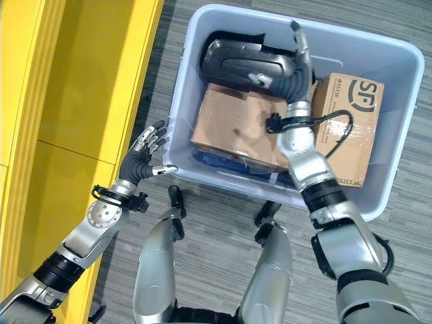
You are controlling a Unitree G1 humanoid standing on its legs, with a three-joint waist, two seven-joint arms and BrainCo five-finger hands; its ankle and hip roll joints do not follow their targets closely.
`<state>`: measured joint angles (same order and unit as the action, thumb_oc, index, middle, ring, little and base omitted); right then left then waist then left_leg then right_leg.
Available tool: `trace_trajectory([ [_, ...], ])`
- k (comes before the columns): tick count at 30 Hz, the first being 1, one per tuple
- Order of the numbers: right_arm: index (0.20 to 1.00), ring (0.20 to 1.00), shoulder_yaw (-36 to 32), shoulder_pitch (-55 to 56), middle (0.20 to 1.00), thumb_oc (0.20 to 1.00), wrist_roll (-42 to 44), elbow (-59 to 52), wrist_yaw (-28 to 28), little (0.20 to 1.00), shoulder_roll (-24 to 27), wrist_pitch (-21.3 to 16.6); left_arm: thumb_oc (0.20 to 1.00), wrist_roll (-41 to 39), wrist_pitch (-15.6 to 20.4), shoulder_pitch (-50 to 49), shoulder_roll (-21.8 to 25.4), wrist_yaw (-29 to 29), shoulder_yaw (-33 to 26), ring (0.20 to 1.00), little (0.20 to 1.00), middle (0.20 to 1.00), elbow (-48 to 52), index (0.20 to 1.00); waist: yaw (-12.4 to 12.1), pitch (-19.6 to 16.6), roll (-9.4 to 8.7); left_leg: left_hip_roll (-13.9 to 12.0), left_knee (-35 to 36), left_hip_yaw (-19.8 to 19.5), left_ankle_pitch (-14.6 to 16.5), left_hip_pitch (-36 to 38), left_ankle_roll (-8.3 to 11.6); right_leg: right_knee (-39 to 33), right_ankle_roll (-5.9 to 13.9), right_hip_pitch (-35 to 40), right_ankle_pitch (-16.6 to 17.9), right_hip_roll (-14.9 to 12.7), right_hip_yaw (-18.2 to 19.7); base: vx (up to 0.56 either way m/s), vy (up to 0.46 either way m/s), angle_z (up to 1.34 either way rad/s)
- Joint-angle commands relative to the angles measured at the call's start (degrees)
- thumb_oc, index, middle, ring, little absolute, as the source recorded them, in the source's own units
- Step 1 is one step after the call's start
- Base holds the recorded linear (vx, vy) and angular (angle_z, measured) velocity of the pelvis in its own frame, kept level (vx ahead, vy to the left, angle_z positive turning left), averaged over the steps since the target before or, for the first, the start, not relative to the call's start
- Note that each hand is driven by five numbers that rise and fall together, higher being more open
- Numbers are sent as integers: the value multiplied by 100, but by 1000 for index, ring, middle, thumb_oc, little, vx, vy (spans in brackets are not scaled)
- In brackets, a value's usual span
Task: Move parts from the plastic box to the shelf.
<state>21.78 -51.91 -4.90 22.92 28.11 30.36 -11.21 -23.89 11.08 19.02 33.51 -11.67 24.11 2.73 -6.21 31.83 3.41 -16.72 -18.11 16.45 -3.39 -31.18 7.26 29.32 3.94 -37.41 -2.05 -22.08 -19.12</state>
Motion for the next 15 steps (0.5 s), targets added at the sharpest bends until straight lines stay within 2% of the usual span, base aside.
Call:
trace_trajectory([
  [1,1000,1000,371,-575,1000,1000,-1564,-4,-34,1000,293,470,1000,97,138,-23,-273,-111,73,1000,1000,1000,534,1000,-99,-204,368,246,-68,105,462,-173,-163,515,145,-14,-815,364,-55,5,15,-3],
  [5,1000,1000,1094,-1153,1000,1000,-2523,292,-539,1000,479,1002,1000,-59,132,63,-235,-37,106,1000,1000,1000,424,1000,-197,-204,389,254,-62,88,429,-191,-144,532,147,3,-820,339,-112,2,-8,0],
  [10,1000,1000,1879,-1762,1000,1000,-2988,838,-795,1000,715,1035,1000,-174,116,106,-99,84,152,1000,1000,1000,333,1000,-335,-204,375,236,-103,45,397,-295,-125,617,152,-43,-817,290,-245,14,-52,1],
  [15,1000,1000,2522,-2056,1000,1000,-3329,1332,-825,1000,789,1373,1000,-228,165,102,-16,179,217,1000,1000,1000,217,1000,-428,-204,364,211,-165,20,387,-436,-132,743,148,-152,-825,240,-344,6,-38,1],
])
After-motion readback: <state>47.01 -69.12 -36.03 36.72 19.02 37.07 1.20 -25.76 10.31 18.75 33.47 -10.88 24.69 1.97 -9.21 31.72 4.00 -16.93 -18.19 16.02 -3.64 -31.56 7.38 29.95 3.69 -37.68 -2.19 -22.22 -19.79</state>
